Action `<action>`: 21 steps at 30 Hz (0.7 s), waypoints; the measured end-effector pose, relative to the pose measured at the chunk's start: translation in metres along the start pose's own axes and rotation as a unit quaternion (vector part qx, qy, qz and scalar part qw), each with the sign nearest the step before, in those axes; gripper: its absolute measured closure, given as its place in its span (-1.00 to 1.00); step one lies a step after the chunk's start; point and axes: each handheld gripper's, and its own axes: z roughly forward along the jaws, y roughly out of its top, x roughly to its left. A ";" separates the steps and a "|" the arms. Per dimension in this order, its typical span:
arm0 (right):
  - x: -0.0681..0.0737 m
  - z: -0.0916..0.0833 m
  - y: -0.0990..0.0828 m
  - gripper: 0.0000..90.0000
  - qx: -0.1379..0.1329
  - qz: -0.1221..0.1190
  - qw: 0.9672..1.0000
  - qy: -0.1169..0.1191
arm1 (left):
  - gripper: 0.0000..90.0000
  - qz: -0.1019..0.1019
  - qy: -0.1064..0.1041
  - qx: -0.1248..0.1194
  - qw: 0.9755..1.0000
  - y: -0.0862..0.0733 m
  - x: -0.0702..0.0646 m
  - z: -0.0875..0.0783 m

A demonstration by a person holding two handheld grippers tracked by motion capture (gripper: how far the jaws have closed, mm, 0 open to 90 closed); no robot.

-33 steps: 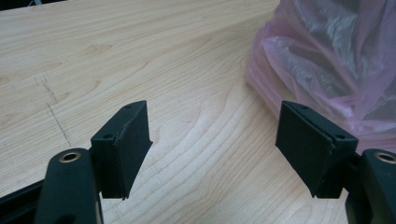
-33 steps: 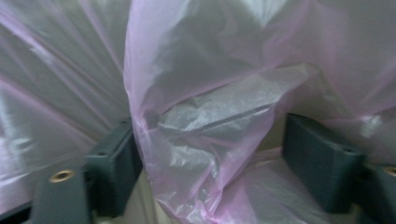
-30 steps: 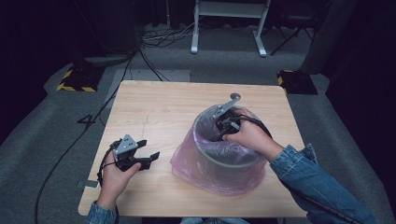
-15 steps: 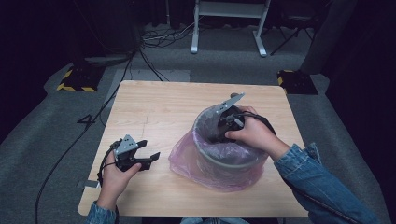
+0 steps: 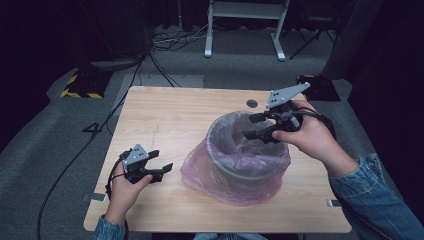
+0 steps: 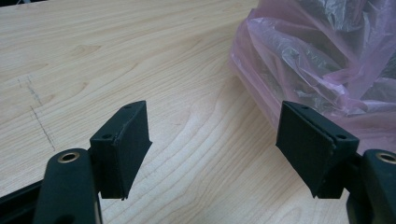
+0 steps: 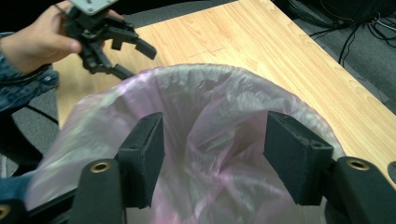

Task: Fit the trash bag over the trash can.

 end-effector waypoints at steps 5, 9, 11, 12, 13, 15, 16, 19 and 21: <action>0.011 -0.019 -0.004 0.26 0.013 -0.012 1.000 -0.001 | -0.43 0.001 0.000 0.001 1.000 0.000 -0.001 0.001; 0.019 -0.030 -0.004 0.73 0.059 -0.039 0.998 -0.002 | -0.43 0.002 0.001 0.003 1.000 0.000 -0.001 0.002; 0.025 -0.033 -0.002 0.86 0.087 -0.051 0.995 0.000 | -0.43 0.000 0.001 0.003 1.000 0.000 -0.001 0.002; 0.028 -0.034 0.000 0.93 0.100 -0.056 0.993 0.003 | -0.43 0.000 0.001 0.004 1.000 -0.001 -0.001 0.002; 0.032 -0.035 0.002 0.99 0.113 -0.064 0.991 0.011 | -0.43 0.000 0.001 0.004 1.000 -0.001 -0.001 0.002; 0.038 -0.035 0.005 1.00 0.132 -0.077 0.988 0.020 | -0.43 0.000 0.002 0.004 1.000 -0.001 0.000 0.002; 0.042 -0.035 0.006 1.00 0.141 -0.086 0.986 0.024 | -0.43 -0.003 0.002 0.003 1.000 -0.002 0.001 0.002; 0.055 -0.033 0.012 1.00 0.173 -0.103 0.979 0.042 | -0.43 -0.004 0.001 0.004 1.000 -0.002 0.002 0.001; 0.058 -0.029 0.013 1.00 0.193 -0.109 0.974 0.050 | -0.43 -0.003 0.001 0.004 1.000 -0.002 0.001 0.002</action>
